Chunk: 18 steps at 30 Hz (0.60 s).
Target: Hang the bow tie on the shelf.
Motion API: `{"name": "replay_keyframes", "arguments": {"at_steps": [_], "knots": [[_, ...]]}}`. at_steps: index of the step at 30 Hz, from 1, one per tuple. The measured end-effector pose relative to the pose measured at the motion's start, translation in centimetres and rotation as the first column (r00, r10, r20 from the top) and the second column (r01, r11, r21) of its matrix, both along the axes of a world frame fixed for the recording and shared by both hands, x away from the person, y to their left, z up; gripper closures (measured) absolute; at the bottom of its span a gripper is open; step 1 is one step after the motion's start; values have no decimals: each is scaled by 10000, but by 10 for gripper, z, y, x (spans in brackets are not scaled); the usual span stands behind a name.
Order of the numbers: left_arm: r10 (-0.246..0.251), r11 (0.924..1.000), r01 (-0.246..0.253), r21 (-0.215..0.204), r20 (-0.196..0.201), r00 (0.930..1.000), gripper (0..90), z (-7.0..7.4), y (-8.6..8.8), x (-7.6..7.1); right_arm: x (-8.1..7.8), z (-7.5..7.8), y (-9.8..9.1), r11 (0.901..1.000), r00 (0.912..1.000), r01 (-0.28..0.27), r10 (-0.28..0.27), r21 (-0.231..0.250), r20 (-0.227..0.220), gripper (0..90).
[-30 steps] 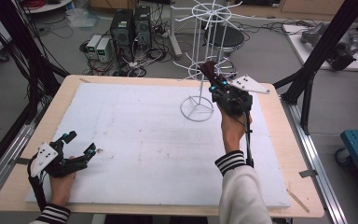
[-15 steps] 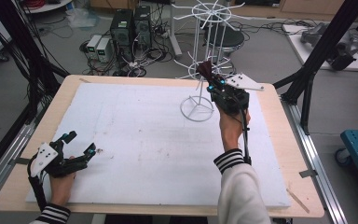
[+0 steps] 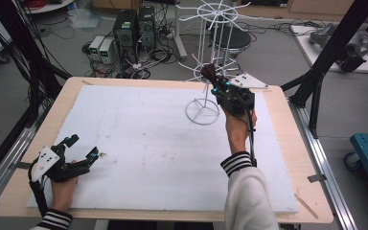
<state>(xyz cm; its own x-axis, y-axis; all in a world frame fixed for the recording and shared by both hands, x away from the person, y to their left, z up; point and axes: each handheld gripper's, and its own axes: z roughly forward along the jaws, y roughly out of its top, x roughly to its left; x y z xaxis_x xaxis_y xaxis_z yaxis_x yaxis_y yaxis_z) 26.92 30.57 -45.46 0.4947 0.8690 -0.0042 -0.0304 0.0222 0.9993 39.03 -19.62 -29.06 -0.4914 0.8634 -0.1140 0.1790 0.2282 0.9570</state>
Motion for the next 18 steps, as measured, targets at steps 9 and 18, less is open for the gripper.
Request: {"name": "replay_keyframes", "arguments": {"at_steps": [9,18], "knots": [[3,10000,-3,14,2,10000,126,0,0,0,-2,2,-2,9999,10000,-22,22,99,81,702],[3,10000,-3,0,-8,10000,126,0,0,0,-5,6,-8,9963,9981,-308,264,807,556,490]]}}
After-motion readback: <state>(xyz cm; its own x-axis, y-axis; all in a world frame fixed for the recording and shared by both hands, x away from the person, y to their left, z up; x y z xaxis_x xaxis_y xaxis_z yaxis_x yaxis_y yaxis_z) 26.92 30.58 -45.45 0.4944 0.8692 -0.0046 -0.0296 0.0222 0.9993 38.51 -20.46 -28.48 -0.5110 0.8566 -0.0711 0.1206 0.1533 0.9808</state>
